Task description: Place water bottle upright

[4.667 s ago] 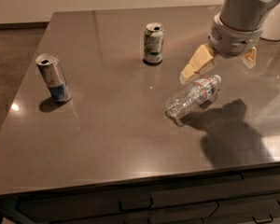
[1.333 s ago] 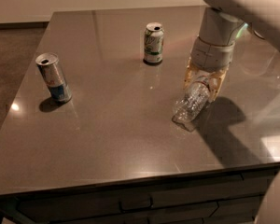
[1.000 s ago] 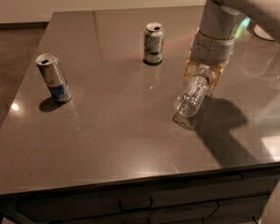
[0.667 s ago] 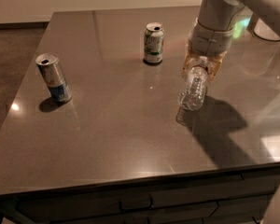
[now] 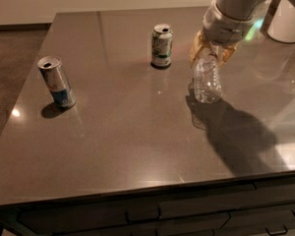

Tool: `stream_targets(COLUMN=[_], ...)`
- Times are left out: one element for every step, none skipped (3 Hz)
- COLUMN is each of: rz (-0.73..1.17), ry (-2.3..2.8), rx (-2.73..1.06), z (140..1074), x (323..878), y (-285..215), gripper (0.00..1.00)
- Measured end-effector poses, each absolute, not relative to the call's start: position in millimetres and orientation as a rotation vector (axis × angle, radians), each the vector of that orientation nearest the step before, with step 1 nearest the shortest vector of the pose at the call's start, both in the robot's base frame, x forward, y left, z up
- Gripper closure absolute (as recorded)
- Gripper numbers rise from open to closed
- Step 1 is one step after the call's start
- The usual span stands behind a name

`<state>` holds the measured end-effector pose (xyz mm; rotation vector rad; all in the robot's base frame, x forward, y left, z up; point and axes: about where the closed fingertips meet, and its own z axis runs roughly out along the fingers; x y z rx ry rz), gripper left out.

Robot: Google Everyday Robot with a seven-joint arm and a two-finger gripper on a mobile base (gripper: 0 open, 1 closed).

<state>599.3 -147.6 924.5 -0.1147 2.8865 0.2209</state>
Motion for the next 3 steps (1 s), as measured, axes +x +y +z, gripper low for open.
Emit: stream_targets(rz=[0.273,0.315,0.337], ry=[2.778,2.666,2.556], rx=[-0.354,-0.567,-0.771], z=[937,946,951], x=[599,594,588], y=[-142,-138,-136], gripper=[1.0,1.0,1.0])
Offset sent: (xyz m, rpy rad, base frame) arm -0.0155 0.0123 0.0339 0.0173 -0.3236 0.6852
